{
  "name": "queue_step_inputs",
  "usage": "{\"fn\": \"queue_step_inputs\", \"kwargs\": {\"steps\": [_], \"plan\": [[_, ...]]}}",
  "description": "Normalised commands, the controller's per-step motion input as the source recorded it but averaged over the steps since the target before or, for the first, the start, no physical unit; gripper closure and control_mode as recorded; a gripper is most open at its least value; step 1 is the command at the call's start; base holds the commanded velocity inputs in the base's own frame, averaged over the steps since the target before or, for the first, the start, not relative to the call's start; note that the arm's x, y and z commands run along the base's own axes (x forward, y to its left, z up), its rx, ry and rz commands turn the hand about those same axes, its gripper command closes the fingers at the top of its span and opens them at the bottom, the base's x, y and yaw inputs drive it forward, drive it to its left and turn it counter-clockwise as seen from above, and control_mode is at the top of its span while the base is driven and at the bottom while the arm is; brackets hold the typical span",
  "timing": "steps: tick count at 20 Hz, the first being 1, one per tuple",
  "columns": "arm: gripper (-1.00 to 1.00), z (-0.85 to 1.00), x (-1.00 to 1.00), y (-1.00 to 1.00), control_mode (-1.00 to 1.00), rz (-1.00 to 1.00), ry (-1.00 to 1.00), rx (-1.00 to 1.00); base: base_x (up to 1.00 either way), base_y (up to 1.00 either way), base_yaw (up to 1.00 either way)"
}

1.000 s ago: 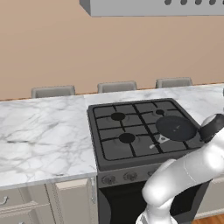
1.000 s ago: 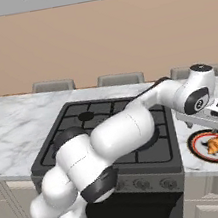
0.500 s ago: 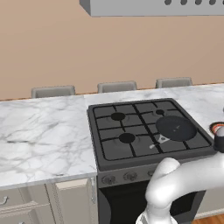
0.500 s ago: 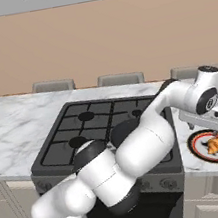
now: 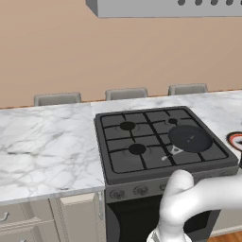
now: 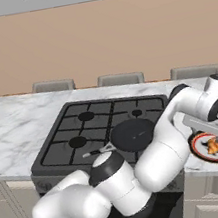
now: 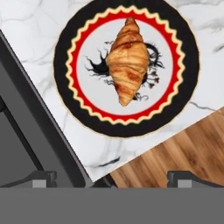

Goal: Pick the croissant and place it on the pan. Then turn on the stove to warm the croissant.

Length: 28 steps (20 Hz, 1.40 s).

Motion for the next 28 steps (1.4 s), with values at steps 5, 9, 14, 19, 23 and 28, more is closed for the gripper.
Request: {"fn": "queue_step_inputs", "kwargs": {"steps": [5,9,14,19,23,28], "plan": [[-1.00,-0.28,0.00,0.00,-1.00,0.00,0.00,0.01,0.00,0.00,0.00],[-1.00,-0.16,0.02,0.00,-1.00,0.00,0.00,0.00,0.00,0.00,0.00],[-1.00,-0.11,0.03,0.00,-1.00,0.00,0.01,0.00,0.00,0.00,0.00],[-1.00,-0.17,0.00,0.00,-1.00,0.00,0.00,0.00,0.00,0.00,0.00],[-1.00,-0.20,0.00,0.00,-1.00,0.00,0.00,0.00,0.00,0.00,0.00],[-1.00,-0.18,0.00,0.00,-1.00,0.00,0.00,0.00,0.00,0.00,0.00]]}}
